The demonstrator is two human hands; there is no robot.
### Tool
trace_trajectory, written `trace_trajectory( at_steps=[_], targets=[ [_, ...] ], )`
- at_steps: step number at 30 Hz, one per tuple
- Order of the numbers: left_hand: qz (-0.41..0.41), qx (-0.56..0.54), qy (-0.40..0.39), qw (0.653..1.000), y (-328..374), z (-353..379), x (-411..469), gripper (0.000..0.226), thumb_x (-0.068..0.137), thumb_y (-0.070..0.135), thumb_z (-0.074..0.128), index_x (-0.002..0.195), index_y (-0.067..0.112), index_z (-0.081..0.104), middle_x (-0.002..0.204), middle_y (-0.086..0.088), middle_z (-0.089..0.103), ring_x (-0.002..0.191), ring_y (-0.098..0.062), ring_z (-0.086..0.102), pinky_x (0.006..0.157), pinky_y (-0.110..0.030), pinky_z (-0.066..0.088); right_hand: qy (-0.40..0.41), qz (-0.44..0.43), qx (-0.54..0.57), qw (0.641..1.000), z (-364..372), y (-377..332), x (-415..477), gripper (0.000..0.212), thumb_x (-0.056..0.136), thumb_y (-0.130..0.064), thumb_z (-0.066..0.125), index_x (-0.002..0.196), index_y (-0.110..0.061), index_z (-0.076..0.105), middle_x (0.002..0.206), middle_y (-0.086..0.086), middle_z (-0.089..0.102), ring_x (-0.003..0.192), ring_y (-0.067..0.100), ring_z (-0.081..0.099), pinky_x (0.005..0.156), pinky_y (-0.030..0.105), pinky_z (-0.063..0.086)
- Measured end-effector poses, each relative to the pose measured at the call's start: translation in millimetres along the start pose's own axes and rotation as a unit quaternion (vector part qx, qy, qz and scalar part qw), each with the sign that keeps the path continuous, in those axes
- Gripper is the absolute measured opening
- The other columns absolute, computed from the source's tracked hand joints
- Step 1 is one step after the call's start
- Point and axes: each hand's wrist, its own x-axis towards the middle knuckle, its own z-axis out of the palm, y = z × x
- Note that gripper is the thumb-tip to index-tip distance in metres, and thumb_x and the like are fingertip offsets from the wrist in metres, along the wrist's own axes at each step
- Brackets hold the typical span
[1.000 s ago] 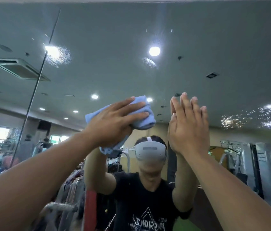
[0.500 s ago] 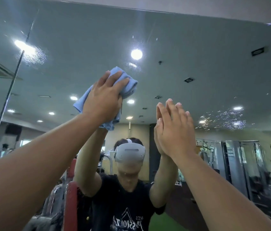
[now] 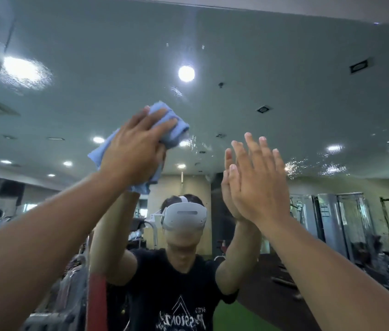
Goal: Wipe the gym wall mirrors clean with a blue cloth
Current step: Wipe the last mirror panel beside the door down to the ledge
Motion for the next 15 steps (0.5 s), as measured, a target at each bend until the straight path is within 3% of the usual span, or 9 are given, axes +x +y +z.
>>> trace_trajectory(
  at_steps=[5, 9, 11, 15],
  targets=[
    [-0.070, 0.019, 0.062, 0.995, 4.9, 4.0, 57.8, 0.053, 0.086, 0.013, 0.045, 0.137, 0.023, 0.054, 0.146, -0.003, 0.048, 0.132, -0.031, 0.039, 0.106, -0.048, 0.041, -0.018, 0.019, -0.004, 1.000, -0.1, 45.7, -6.8, 0.058, 0.104, -0.038, 0.020, 0.157, -0.020, 0.034, 0.167, 0.008, 0.028, 0.156, 0.031, 0.021, 0.126, 0.053, 0.016],
    [-0.115, 0.036, 0.055, 0.991, 20.9, 12.9, 94.0, 0.048, 0.087, 0.012, 0.045, 0.133, 0.022, 0.053, 0.145, -0.003, 0.045, 0.130, -0.032, 0.037, 0.101, -0.049, 0.042, -0.020, 0.041, 0.017, 0.999, 10.3, 63.2, -12.6, 0.058, 0.105, -0.040, 0.018, 0.160, -0.026, 0.029, 0.169, 0.005, 0.023, 0.157, 0.030, 0.016, 0.127, 0.054, 0.012],
    [-0.084, 0.042, 0.037, 0.995, 37.0, 18.0, 106.3, 0.043, 0.087, 0.012, 0.046, 0.128, 0.023, 0.055, 0.144, -0.001, 0.044, 0.130, -0.031, 0.037, 0.095, -0.048, 0.044, -0.015, 0.041, 0.022, 0.999, 13.6, 62.8, -12.7, 0.057, 0.105, -0.040, 0.018, 0.160, -0.027, 0.028, 0.169, 0.004, 0.023, 0.157, 0.029, 0.015, 0.127, 0.053, 0.011],
    [0.028, 0.024, -0.002, 0.999, 75.2, 25.9, 106.0, 0.048, 0.090, 0.015, 0.042, 0.136, 0.023, 0.055, 0.147, 0.001, 0.046, 0.134, -0.029, 0.037, 0.101, -0.045, 0.037, -0.012, 0.037, 0.047, 0.998, 14.0, 66.4, -17.1, 0.060, 0.104, -0.038, 0.015, 0.161, -0.026, 0.028, 0.171, 0.001, 0.019, 0.158, 0.026, 0.010, 0.128, 0.050, 0.006]
  ],
)
